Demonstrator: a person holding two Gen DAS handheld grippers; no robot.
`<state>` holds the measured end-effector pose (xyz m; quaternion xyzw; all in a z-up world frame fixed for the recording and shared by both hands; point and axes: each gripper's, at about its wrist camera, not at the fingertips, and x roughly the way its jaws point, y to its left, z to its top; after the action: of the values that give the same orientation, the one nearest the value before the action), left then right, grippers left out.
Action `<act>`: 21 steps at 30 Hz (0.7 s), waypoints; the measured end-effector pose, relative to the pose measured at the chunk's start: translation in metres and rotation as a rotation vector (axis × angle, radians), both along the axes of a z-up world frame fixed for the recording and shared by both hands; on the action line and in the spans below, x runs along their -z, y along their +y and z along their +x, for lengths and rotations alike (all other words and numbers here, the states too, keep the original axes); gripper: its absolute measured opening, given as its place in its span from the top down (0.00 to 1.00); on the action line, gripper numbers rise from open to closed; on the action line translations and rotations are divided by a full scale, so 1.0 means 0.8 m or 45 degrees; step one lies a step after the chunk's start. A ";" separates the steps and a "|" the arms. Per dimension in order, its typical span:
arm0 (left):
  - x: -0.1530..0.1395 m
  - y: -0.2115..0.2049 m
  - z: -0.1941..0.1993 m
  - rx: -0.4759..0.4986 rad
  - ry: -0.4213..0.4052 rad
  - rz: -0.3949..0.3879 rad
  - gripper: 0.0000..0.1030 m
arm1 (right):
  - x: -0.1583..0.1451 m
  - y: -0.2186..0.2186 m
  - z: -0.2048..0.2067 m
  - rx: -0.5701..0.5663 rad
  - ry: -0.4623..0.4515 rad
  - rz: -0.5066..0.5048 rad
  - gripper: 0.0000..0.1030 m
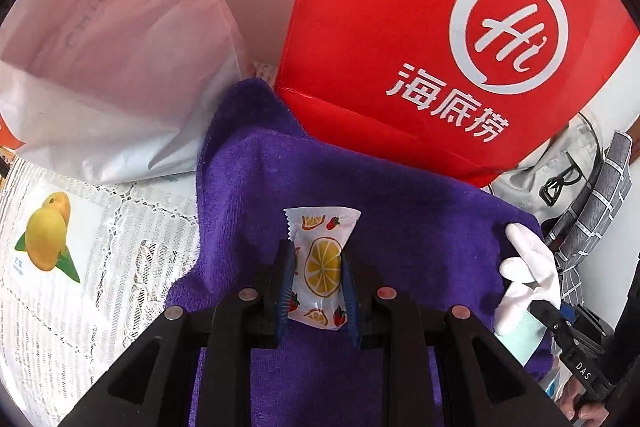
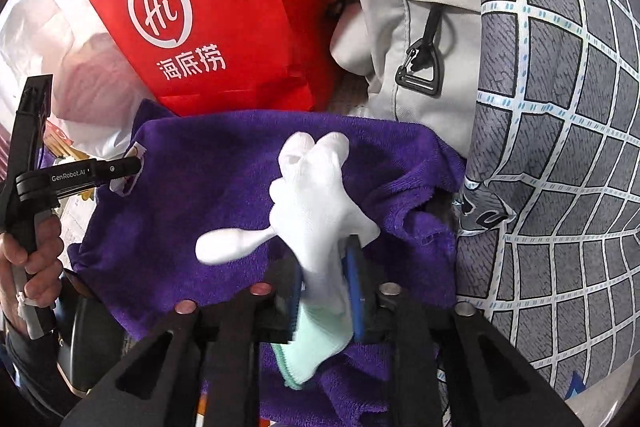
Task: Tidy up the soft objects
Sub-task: 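Carry the candy packet and gloves onto the purple towel and release both, then lower the left gripper to the green wipes pack while the right gripper grasps the white sponge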
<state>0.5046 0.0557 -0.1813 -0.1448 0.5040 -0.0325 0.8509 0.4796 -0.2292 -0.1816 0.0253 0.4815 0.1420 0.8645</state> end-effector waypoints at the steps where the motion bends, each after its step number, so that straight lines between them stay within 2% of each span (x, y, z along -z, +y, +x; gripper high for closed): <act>1: 0.001 0.000 0.000 0.004 0.000 0.002 0.74 | 0.000 0.000 0.000 -0.002 -0.003 -0.005 0.68; 3: 0.001 -0.002 0.001 0.004 0.003 0.008 0.63 | -0.003 0.001 -0.002 -0.003 -0.012 -0.022 0.56; 5: -0.002 -0.007 0.000 0.010 0.004 0.016 0.41 | -0.008 -0.002 -0.005 0.005 -0.038 -0.038 0.51; 7: -0.006 -0.012 0.000 0.005 -0.008 0.042 0.35 | -0.016 -0.005 -0.008 0.006 -0.064 -0.049 0.46; 9: -0.013 -0.018 -0.002 0.012 -0.019 0.056 0.34 | -0.022 -0.004 -0.010 0.009 -0.086 -0.054 0.36; 11: -0.019 -0.021 -0.006 0.014 -0.021 0.051 0.34 | -0.031 -0.006 -0.014 0.016 -0.115 -0.057 0.33; 16: -0.040 -0.024 -0.018 0.010 -0.048 0.062 0.34 | -0.055 -0.006 -0.029 0.083 -0.189 -0.071 0.33; 18: -0.059 -0.026 -0.033 -0.002 -0.102 0.082 0.34 | -0.066 -0.007 -0.040 0.108 -0.208 -0.069 0.33; 21: -0.073 -0.021 -0.051 0.007 -0.163 0.060 0.34 | -0.077 -0.006 -0.062 0.116 -0.226 -0.059 0.33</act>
<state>0.4642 0.0387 -0.1225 -0.1208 0.4496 -0.0321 0.8844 0.4303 -0.2336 -0.1202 0.0146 0.4044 0.0931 0.9097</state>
